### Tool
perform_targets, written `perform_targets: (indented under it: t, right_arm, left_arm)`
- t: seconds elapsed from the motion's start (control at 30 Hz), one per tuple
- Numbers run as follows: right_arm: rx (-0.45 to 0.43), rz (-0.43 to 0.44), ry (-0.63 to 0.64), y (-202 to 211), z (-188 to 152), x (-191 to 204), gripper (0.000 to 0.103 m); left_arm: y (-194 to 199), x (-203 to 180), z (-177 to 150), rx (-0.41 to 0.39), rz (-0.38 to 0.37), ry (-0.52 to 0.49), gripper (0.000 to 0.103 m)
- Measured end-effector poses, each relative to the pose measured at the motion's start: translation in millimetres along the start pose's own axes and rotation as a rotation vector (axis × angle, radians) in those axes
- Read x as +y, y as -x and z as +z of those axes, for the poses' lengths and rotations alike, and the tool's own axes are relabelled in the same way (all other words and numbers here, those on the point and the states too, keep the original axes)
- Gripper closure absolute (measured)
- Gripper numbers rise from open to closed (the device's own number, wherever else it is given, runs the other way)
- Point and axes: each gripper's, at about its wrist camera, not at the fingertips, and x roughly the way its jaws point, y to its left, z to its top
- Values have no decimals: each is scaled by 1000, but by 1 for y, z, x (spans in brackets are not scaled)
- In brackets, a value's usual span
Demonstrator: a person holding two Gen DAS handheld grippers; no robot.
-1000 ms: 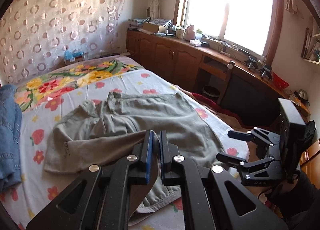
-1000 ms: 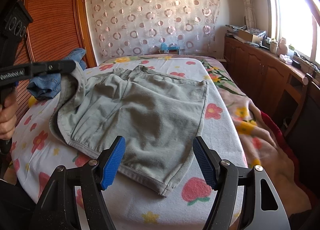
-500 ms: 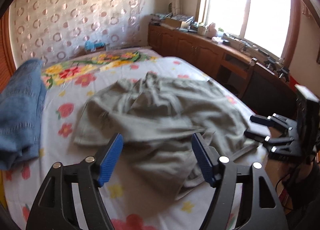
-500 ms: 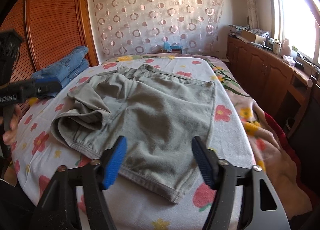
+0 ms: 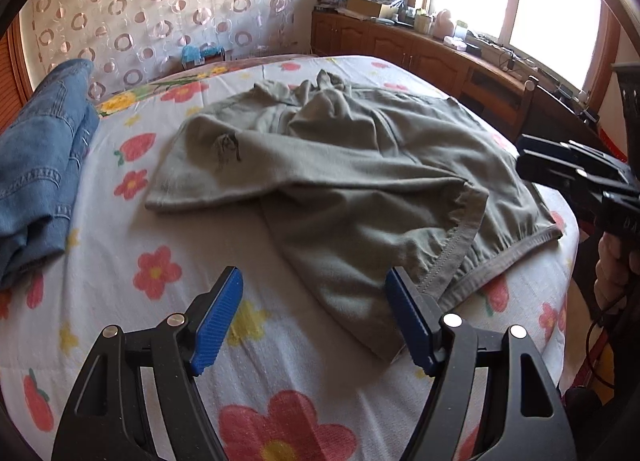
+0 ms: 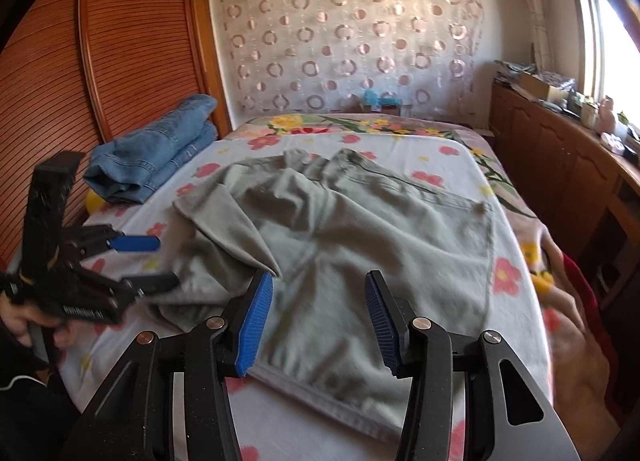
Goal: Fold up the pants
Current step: 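Grasp the edge of the shorts' leg with the right gripper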
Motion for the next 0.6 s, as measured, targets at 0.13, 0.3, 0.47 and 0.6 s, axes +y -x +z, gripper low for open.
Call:
perform_targets:
  t: [0.13,0.3,0.47,0.6]
  right_arm:
    - [25,39,2,-16,4,4,57]
    - [68,96,5,-37,5,5,69]
    - [111,109,-2,-53,6,2,71]
    - [136,125,-4,-61,7,-2,81]
  left_arm:
    - [-1,3,-4,-1,-8,19,28]
    - [0,1,-7,-18,10,14,25]
    - [1,0,-8,-23,15,9,25]
    - [1,1,-8,-27,10,14,25]
